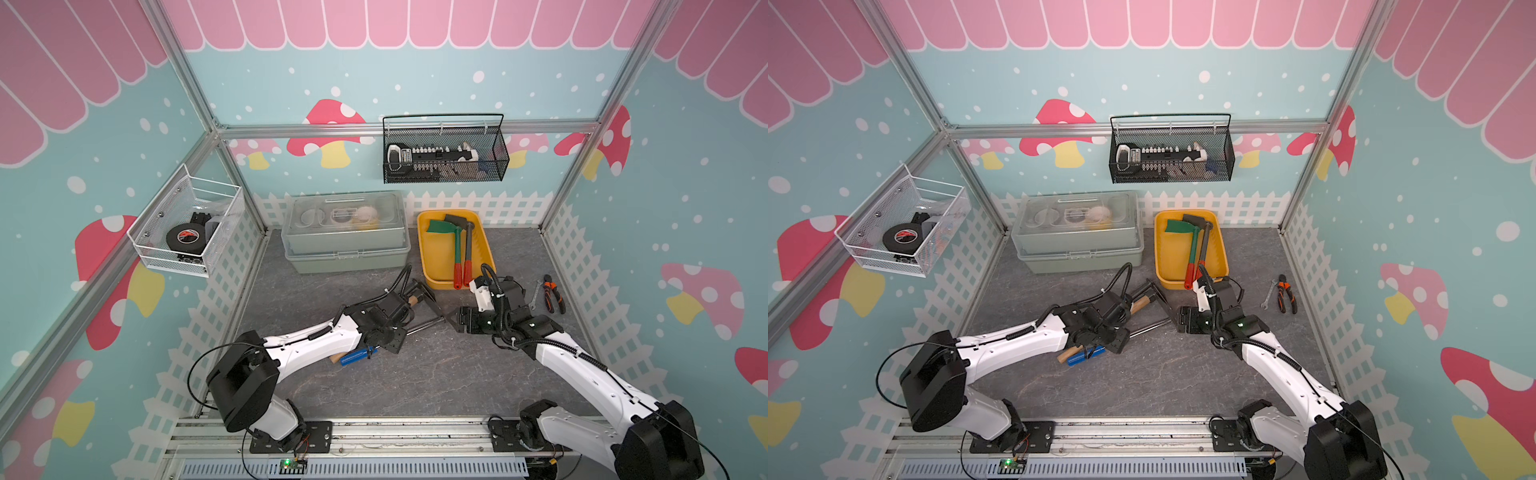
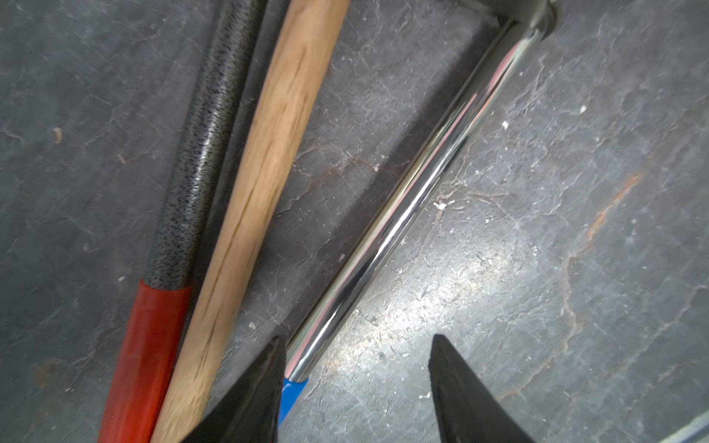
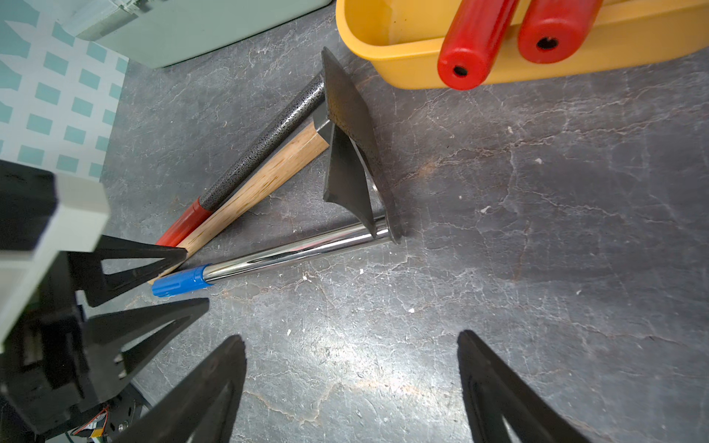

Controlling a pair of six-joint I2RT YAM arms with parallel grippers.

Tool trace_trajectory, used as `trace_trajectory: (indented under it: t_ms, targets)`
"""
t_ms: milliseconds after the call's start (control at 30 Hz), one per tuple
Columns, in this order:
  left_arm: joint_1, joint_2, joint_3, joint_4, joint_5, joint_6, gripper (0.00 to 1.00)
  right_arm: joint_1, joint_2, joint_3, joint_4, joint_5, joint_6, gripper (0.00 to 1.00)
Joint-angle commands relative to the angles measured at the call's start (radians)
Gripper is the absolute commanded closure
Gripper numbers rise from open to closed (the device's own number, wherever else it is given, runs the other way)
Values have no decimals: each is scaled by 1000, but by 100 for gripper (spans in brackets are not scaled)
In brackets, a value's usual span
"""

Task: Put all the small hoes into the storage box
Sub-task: Pick up the hoe from the center of the board.

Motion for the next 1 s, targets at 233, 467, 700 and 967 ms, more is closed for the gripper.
trace_trajectory:
  t_ms: [233,467,700,967]
  targets:
    - [-2,121,39,-22,-39,49,41,-2,-4,17,3,1,-10,14]
    - [-1,173,49,-22,-35,47,41,-3,-5,16,3,3,-10,15]
    - [1,206,70,-22,-5,58,42,-3,-4,17,3,6,-10,15]
    - [-38,257,92,-48,-54,105,50,-2,-9,11,-4,17,-11,15]
